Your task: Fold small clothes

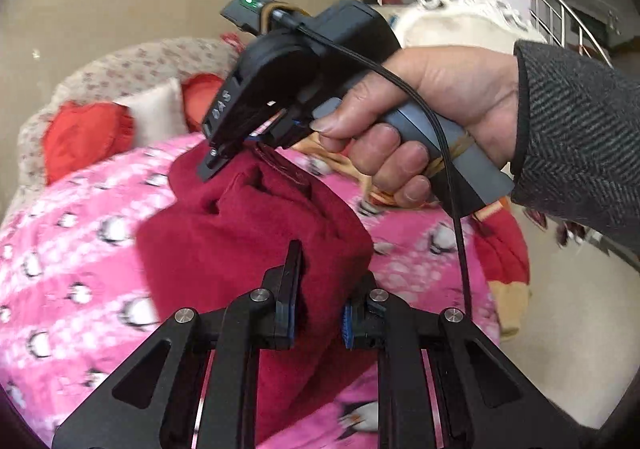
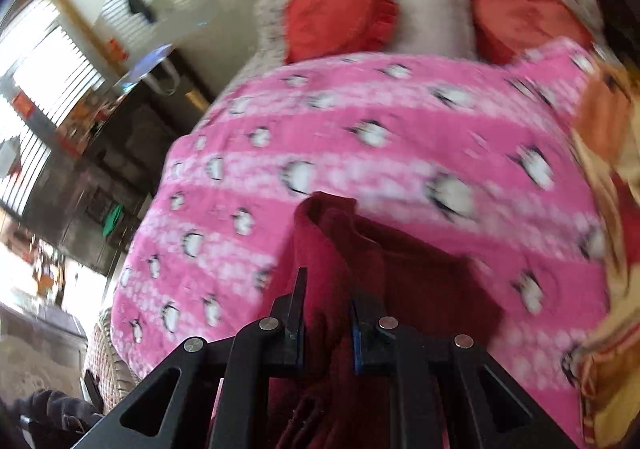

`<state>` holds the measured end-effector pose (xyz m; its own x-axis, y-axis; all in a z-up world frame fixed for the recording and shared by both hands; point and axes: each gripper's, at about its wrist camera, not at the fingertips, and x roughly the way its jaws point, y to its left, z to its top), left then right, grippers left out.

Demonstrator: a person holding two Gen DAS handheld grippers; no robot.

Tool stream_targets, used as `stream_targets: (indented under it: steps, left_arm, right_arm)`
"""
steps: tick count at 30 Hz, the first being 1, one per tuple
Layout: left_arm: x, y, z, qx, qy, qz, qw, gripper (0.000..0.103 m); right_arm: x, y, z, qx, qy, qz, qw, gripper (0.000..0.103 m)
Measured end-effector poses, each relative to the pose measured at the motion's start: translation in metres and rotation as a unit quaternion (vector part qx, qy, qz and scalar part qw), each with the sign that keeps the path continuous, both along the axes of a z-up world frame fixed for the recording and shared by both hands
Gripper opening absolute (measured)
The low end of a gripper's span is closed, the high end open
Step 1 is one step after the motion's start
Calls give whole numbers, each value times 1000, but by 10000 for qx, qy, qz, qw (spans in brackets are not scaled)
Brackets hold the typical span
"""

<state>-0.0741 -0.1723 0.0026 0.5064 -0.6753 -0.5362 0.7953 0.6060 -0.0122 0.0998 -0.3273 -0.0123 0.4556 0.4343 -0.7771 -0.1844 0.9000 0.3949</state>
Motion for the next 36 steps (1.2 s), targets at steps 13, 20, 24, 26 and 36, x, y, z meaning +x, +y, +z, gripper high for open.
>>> stream_targets:
  steps: [13, 20, 24, 26, 36]
  left_arm:
    - [-12, 36, -1, -587, 971, -353, 9929, 24]
    - [34, 48, -38, -213, 1134, 804, 9901, 24]
    - [29, 52, -75, -195, 1494, 741, 9858, 24]
    - [20, 48, -74, -146, 1430, 602, 9878, 26]
    - [71, 56, -30, -581, 1181, 942, 9868, 26]
  right_arm:
    - [-58, -82, -36, 128, -1113, -1489, 9825, 27]
    - [-146, -21, 9, 256, -1992, 74, 9796, 27]
    - [-142, 12, -56, -1326, -1113, 215, 9847, 27]
    - [-149, 0, -75, -1412, -1276, -156, 9816, 27]
    - [-160, 9, -22, -1345, -1706, -605, 9743, 28]
